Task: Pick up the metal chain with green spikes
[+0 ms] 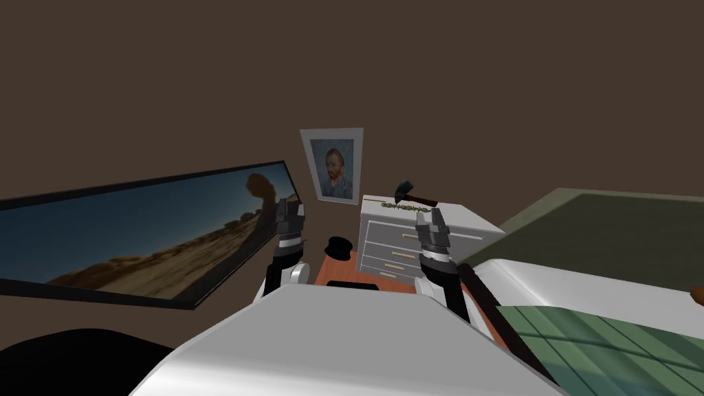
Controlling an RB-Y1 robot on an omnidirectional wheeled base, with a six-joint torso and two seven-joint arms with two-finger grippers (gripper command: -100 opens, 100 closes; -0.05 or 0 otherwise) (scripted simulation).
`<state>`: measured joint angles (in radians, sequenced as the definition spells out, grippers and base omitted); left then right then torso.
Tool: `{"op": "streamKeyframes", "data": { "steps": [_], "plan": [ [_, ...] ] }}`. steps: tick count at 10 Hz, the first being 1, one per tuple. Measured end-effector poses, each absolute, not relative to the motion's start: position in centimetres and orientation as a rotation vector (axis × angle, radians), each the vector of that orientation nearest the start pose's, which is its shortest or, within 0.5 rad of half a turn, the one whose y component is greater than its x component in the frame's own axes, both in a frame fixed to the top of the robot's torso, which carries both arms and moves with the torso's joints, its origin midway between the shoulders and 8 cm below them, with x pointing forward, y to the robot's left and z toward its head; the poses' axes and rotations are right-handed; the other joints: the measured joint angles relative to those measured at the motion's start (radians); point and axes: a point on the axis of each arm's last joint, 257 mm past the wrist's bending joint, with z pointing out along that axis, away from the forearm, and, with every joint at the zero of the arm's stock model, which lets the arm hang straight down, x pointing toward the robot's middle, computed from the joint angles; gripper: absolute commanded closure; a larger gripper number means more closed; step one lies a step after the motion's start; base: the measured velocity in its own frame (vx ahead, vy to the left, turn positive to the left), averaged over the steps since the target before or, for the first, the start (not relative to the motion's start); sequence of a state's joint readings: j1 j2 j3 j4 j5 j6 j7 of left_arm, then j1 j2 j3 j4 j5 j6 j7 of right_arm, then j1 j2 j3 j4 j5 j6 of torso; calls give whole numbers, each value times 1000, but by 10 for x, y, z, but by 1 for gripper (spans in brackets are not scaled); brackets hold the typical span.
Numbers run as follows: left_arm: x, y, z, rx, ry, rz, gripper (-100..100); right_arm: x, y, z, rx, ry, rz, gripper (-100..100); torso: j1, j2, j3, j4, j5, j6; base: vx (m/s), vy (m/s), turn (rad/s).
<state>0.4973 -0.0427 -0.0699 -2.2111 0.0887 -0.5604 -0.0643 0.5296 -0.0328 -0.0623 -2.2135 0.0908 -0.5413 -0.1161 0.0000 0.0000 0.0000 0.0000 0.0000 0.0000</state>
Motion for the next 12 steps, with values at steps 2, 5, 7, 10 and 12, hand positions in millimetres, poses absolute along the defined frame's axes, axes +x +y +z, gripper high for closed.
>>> {"op": "streamKeyframes", "data": {
  "steps": [2, 5, 7, 10, 12],
  "plan": [
    [349, 272, 6, -737, 540, -1361, 0, 347, -282, -9, 614, 754, 1281, -100, 4, 8, 4, 2, 1, 0, -149, 57, 54],
    [349, 272, 6, -737, 540, -1362, 0, 351, -257, -16, 533, 844, 1296, -100, 6, 12, 7, 3, 1, 0, -179, 90, 65],
    [349, 272, 6, -737, 540, -1361, 0, 352, -246, -22, 485, 896, 1302, -100, 4, 10, 6, 2, 1, 0, -143, 60, 35],
    [349, 272, 6, -737, 540, -1361, 0, 351, -230, -31, 400, 982, 1305, -100, 2, 10, 6, 2, 1, 0, -151, 56, 64],
    [349, 272, 6, -737, 540, -1361, 0, 352, -221, -39, 349, 1034, 1303, -100, 4, 8, 5, 2, 1, 0, -125, 68, 42]
  ]
}}
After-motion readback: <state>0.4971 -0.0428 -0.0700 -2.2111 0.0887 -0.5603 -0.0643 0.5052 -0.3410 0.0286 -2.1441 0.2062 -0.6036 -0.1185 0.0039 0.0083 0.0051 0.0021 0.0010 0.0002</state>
